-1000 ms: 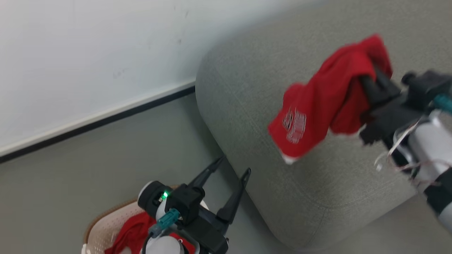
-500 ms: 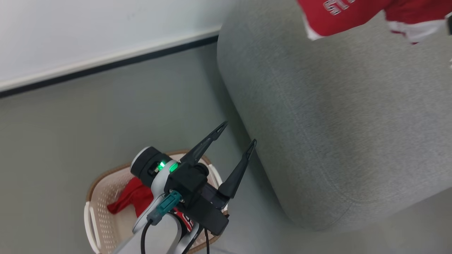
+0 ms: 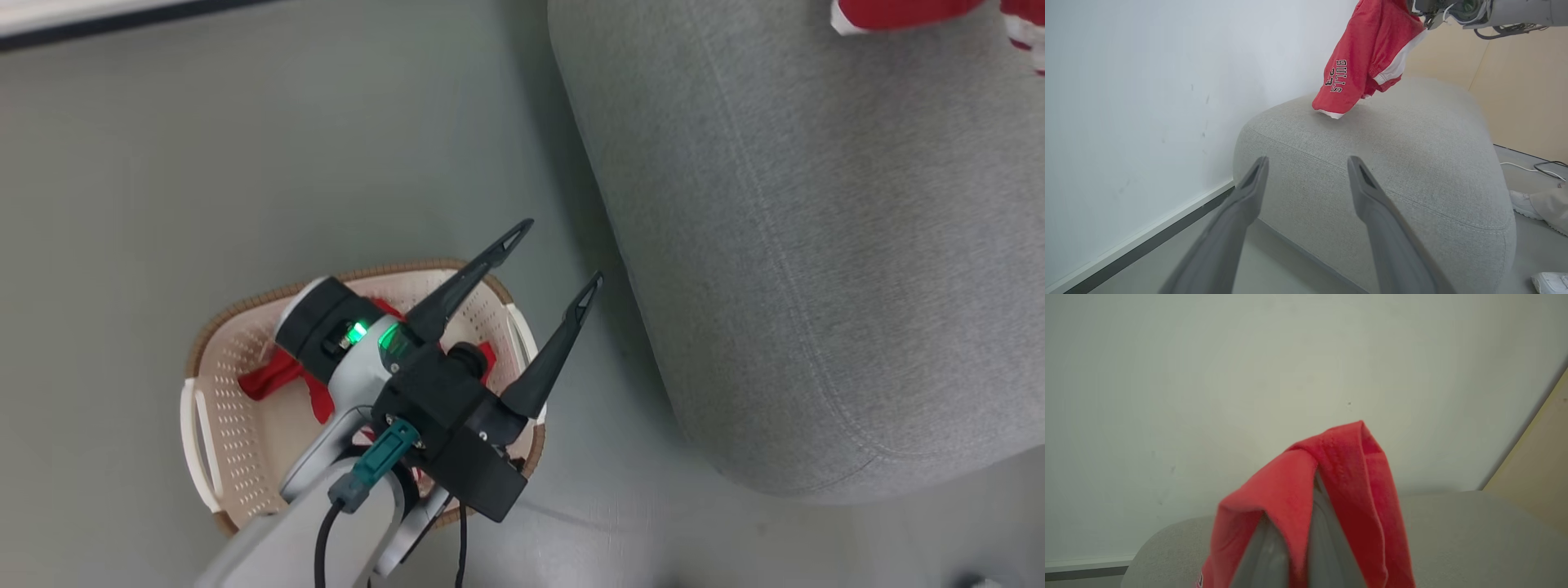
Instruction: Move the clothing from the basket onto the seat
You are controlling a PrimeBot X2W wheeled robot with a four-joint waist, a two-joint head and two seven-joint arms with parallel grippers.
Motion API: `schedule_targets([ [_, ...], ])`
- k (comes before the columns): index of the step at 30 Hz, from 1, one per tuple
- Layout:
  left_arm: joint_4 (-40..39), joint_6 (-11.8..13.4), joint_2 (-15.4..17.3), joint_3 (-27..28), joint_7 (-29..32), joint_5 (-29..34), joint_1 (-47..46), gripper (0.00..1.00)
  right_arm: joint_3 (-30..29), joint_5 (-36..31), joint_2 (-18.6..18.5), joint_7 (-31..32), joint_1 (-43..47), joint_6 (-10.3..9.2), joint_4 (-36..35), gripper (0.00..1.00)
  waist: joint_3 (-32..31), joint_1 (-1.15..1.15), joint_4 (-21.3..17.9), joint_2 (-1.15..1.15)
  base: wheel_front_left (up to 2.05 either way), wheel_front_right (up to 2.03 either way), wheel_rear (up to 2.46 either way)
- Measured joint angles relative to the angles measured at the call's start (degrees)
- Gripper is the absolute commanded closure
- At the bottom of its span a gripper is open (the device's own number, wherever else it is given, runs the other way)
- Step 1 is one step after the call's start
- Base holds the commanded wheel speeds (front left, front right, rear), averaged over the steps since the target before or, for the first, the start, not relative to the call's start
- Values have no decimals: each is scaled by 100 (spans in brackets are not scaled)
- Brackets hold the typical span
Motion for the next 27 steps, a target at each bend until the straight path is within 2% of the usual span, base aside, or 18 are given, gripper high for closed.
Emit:
schedule_targets([
  [10,-189,-9,94,-30,234,292,-453,0,45,111,694,-26,76,-16,528,100,797,0,-79,0,0,0,0],
  [15,-130,-58,113,-44,270,323,-534,0,107,111,880,-32,189,31,746,100,1010,-1,-133,0,0,0,0],
  [17,-101,-59,132,-47,269,324,-534,0,134,105,956,-32,236,51,837,71,1055,0,-171,0,0,0,0],
  [18,-86,-59,136,-48,263,324,-534,0,138,104,982,-33,256,77,861,71,1061,-1,-192,0,0,0,0],
  [19,-75,-59,141,-51,260,325,-534,0,140,100,1000,-40,270,85,876,65,1059,-1,-210,0,0,0,0],
  [20,-64,-60,143,-53,259,330,-534,0,140,96,1005,-45,283,103,884,54,1048,-1,-224,0,0,0,0],
  [21,-35,-76,144,-57,234,332,-534,0,140,93,1006,-46,292,127,907,35,1032,-2,-234,0,0,0,0],
  [22,-12,-101,146,-62,215,332,-534,0,140,76,1007,-46,307,141,916,3,1012,-2,-245,0,0,0,0],
  [23,8,-102,146,-66,211,332,-534,0,140,43,1014,-46,327,141,915,0,989,-2,-256,0,0,0,0],
  [27,118,-102,144,-67,158,331,-533,0,137,0,1120,-46,494,191,877,0,875,-2,-298,0,0,0,0],
])
